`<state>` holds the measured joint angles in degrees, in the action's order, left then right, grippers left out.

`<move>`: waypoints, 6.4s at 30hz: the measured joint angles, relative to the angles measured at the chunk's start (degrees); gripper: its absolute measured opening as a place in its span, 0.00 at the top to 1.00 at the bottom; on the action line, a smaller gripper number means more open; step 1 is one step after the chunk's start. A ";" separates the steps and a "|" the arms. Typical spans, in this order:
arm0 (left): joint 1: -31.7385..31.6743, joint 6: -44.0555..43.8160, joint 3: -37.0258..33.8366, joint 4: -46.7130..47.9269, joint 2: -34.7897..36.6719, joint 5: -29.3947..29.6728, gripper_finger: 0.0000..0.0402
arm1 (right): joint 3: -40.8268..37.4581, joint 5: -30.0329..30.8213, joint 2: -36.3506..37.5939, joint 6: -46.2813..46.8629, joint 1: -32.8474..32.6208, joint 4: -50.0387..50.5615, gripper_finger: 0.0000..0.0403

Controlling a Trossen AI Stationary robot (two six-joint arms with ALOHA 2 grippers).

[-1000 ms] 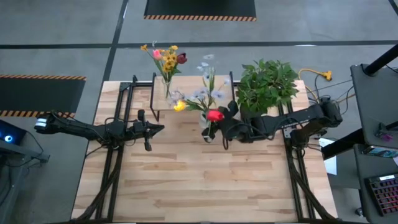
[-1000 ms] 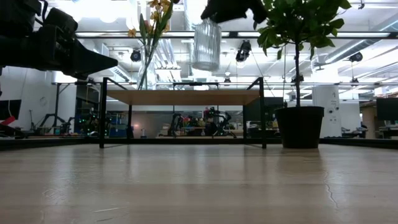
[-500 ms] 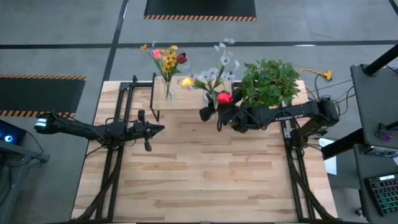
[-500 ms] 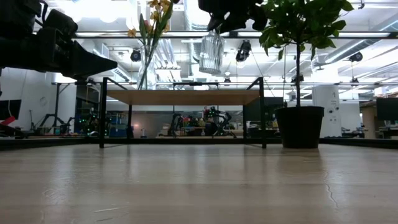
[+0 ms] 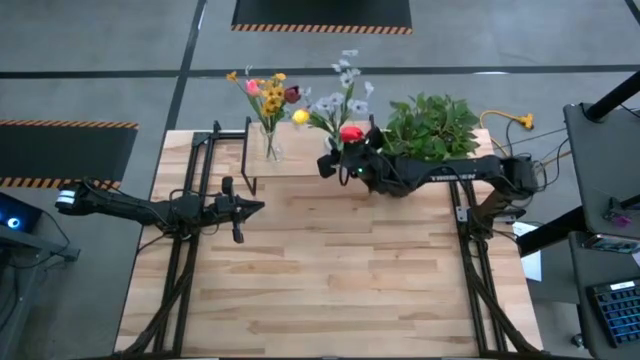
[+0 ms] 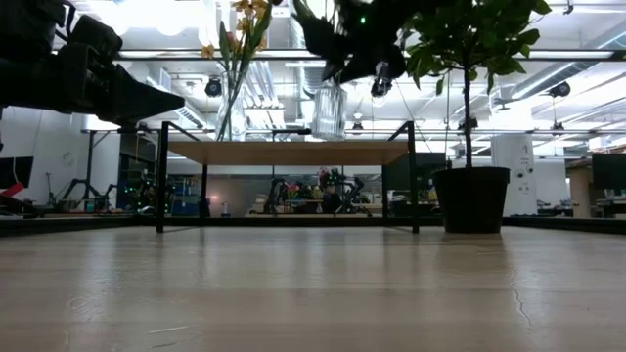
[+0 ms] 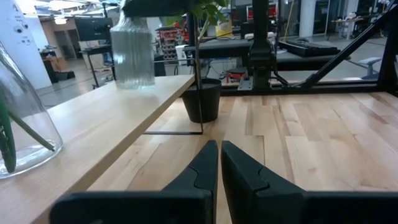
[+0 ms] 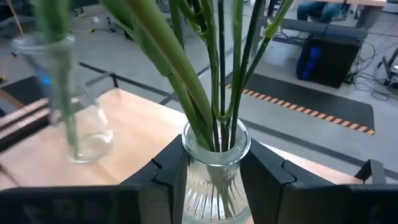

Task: Pick and place flowers into a vace then onto a shelf
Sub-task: Put the transparent vase with flowers on the shelf, then return to Home Position

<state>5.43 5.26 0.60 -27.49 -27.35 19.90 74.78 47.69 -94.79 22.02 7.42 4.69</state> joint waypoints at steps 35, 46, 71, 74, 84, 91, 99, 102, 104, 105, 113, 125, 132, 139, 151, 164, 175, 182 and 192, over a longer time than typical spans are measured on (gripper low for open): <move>0.01 0.00 0.00 0.75 -0.01 0.02 0.99 | 0.00 -7.42 -0.59 -2.71 3.47 -0.21 0.64; 0.02 -0.23 0.02 0.74 0.00 1.43 0.99 | 0.00 -7.26 0.15 -3.93 2.47 -0.31 0.44; 0.02 -1.34 0.07 0.72 0.04 4.30 0.99 | -0.07 -5.83 5.07 -11.92 -6.61 5.37 0.46; 0.02 -1.35 0.07 0.72 0.06 4.30 0.99 | -0.35 -9.86 5.38 -14.57 -9.30 5.84 0.46; 0.02 -1.35 0.11 0.72 0.07 4.28 0.99 | -6.61 -14.74 8.17 -14.20 -21.33 9.21 0.46; 0.02 -2.58 0.12 0.01 0.11 4.28 0.99 | -21.66 -14.97 16.59 -11.72 -30.82 -0.68 0.46; 0.02 -2.62 0.15 -1.06 0.13 4.23 0.99 | -44.73 -14.72 22.21 -15.49 -36.86 -30.14 0.46; 0.02 -2.63 0.15 -2.83 0.13 4.19 0.99 | -51.11 -14.92 24.96 -17.75 -34.90 -35.49 0.46; 0.02 -2.66 0.15 -4.17 0.13 4.15 0.99 | -54.68 -16.72 28.22 -19.15 -32.47 -37.59 0.46; 0.02 -2.64 0.17 -4.68 0.13 4.13 0.99 | -56.33 -18.78 30.33 -19.79 -30.85 -38.63 0.46; 0.04 -1.40 0.17 -7.60 0.12 4.09 0.99 | -65.45 -41.73 46.74 -19.34 -8.27 -40.43 0.46; 0.17 -2.90 0.04 -5.10 3.79 4.06 0.99 | -67.72 -50.35 56.41 -22.04 4.16 -31.59 0.46; 0.26 -8.05 0.02 5.57 9.70 3.90 0.99 | -68.49 -50.77 63.97 -20.88 5.27 -23.48 0.46; 0.44 -8.59 0.00 12.72 18.14 -2.28 0.99 | -68.87 -50.78 72.06 -19.83 5.26 -16.79 0.46; -0.44 -7.73 -0.01 19.66 26.93 -6.96 0.99 | -73.05 -53.91 78.58 -19.22 5.40 -17.11 0.56; -0.35 -8.81 -0.04 21.84 26.73 -7.74 0.99 | -74.27 -51.72 81.63 -20.45 5.35 -13.00 0.97; -0.31 -8.81 -0.06 22.69 26.64 -7.85 0.99 | -74.27 -51.09 89.45 -20.70 5.35 -6.00 0.98; -0.31 -8.81 -0.04 22.78 26.64 -7.83 0.99 | -74.26 -51.09 91.21 -20.54 5.33 -5.51 0.98; -0.31 -8.81 -0.02 22.78 26.64 -7.80 0.99 | -74.27 -50.81 91.21 -22.47 5.33 -5.54 0.98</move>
<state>5.13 -3.55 0.58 -4.71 -0.71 12.10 0.51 -3.12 -3.57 -0.45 12.75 -0.84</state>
